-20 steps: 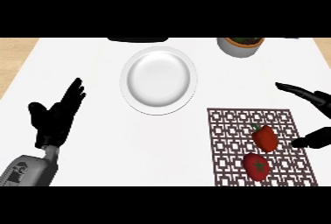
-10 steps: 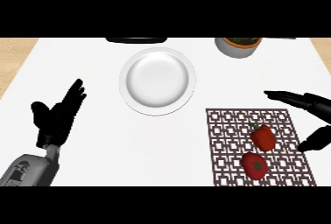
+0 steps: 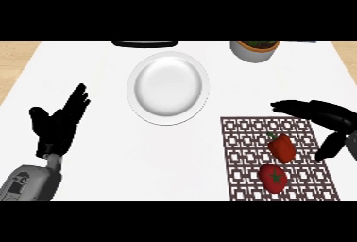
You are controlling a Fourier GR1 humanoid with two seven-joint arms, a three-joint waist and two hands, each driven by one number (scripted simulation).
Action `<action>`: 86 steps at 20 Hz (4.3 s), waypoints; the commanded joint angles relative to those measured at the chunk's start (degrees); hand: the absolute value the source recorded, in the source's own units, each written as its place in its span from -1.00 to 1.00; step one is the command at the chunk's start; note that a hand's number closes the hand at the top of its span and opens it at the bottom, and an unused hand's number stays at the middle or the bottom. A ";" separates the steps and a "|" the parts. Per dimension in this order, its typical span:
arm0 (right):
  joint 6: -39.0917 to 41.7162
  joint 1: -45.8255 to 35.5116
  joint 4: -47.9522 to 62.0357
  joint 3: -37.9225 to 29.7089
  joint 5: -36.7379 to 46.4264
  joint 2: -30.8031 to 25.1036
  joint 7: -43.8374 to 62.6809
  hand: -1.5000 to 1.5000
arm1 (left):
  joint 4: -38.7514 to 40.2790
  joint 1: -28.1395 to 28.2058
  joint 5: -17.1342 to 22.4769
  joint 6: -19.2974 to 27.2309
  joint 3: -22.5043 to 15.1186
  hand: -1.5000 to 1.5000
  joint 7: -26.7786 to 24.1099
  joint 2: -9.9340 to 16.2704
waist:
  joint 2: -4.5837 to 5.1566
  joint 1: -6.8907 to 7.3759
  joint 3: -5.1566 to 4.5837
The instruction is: Pick the bell pepper from the placemat and place it in the plate
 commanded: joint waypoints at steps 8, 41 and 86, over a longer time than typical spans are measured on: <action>2.47 -3.96 5.33 0.09 8.51 3.15 -3.87 -1.00 | -1.51 -0.26 -2.35 -1.78 2.52 0.00 2.66 -1.80 | -0.11 -0.31 -0.01; -0.44 0.61 -9.05 2.57 21.48 38.98 27.54 1.00 | 0.93 0.94 -7.02 -6.44 7.60 0.00 2.54 -5.10 | -0.72 0.29 -0.32; -40.38 -26.63 11.05 6.49 -12.41 41.14 68.27 -1.00 | 1.56 -3.51 -8.03 -8.40 9.46 0.00 2.90 -6.64 | 0.82 1.53 -0.03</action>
